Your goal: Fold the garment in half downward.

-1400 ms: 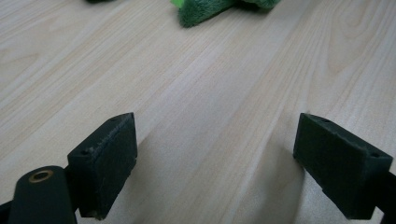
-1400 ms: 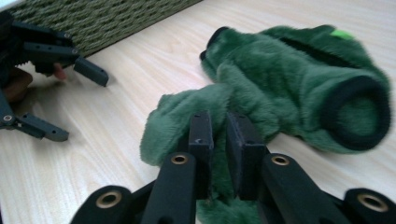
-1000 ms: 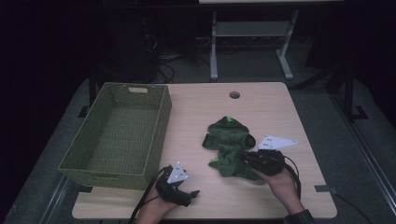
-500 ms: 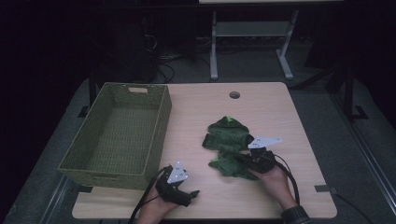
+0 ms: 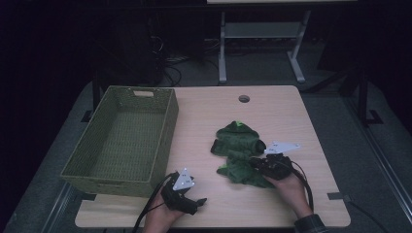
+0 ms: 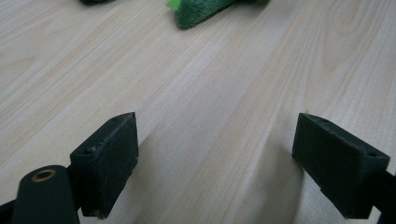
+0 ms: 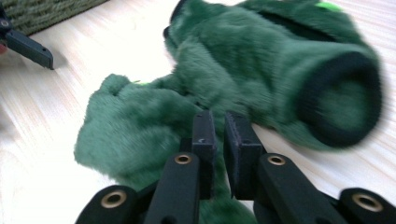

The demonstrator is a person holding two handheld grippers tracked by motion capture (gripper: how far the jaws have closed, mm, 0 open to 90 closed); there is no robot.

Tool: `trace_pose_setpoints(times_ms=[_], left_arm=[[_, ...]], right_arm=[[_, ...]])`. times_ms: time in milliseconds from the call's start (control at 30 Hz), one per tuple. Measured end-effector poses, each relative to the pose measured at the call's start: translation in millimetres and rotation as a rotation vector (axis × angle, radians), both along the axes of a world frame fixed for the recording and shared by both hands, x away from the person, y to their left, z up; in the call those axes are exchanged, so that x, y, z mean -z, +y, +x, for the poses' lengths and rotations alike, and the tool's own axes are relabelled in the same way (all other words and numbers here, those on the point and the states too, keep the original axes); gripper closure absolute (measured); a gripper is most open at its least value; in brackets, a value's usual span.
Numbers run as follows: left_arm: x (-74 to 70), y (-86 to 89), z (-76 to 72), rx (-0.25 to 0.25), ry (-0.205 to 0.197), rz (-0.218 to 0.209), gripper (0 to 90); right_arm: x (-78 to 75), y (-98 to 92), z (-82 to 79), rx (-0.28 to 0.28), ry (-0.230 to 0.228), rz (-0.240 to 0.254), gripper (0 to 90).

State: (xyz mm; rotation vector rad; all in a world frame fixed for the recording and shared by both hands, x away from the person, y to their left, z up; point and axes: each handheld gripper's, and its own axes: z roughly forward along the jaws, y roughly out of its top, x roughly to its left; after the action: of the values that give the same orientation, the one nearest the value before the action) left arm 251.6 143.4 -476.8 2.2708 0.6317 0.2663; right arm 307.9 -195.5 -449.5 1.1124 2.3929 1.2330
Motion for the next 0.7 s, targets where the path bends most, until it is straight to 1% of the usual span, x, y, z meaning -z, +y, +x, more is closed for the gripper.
trace_pose_setpoints(times_ms=[67,133,200,233,333,367,433,467,533,633,667,700], left_arm=[[0.0,-0.1,-0.1,-0.001,0.000,0.000,13.8],[0.0,-0.1,-0.2,-0.001,0.001,-0.001,13.7],[0.1,-0.2,-0.3,-0.002,0.002,-0.002,13.7],[0.1,-0.2,-0.3,-0.002,0.002,-0.001,13.7],[0.1,-0.2,-0.3,-0.001,0.003,-0.002,13.6],[0.1,-0.2,-0.3,-0.001,0.003,-0.002,13.6],[0.1,-0.2,-0.3,-0.001,0.003,-0.002,13.6],[0.1,-0.2,-0.3,-0.001,0.004,-0.002,13.6],[0.0,-0.2,-0.3,-0.002,0.003,-0.001,13.6],[0.1,-0.3,-0.2,-0.003,0.002,-0.001,13.6],[0.0,-0.3,-0.2,-0.002,0.002,-0.001,13.5],[0.1,-0.4,-0.2,-0.002,0.003,-0.001,13.5]], right_arm=[[-1.2,-8.0,-1.1,0.010,0.011,0.004,79.2],[-2.3,-19.4,-3.6,0.025,0.006,-0.005,77.1],[-3.0,-22.2,-4.4,0.030,0.005,-0.006,76.2],[-4.4,-27.0,-6.0,0.039,0.000,0.002,75.4],[-5.4,-44.0,-12.3,0.075,-0.034,0.008,74.4],[-5.4,-44.0,-12.3,0.075,-0.034,0.008,74.4],[-5.1,-52.1,-16.7,0.088,-0.053,0.008,73.4],[-5.2,-55.3,-18.6,0.100,-0.055,-0.001,72.6],[-5.4,-62.3,-22.4,0.110,-0.046,0.008,71.0],[-5.0,-72.5,-29.6,0.135,-0.040,0.015,66.1],[-3.6,-79.7,-34.1,0.135,-0.024,0.024,61.3],[-3.6,-79.7,-34.1,0.135,-0.024,0.024,61.3]])
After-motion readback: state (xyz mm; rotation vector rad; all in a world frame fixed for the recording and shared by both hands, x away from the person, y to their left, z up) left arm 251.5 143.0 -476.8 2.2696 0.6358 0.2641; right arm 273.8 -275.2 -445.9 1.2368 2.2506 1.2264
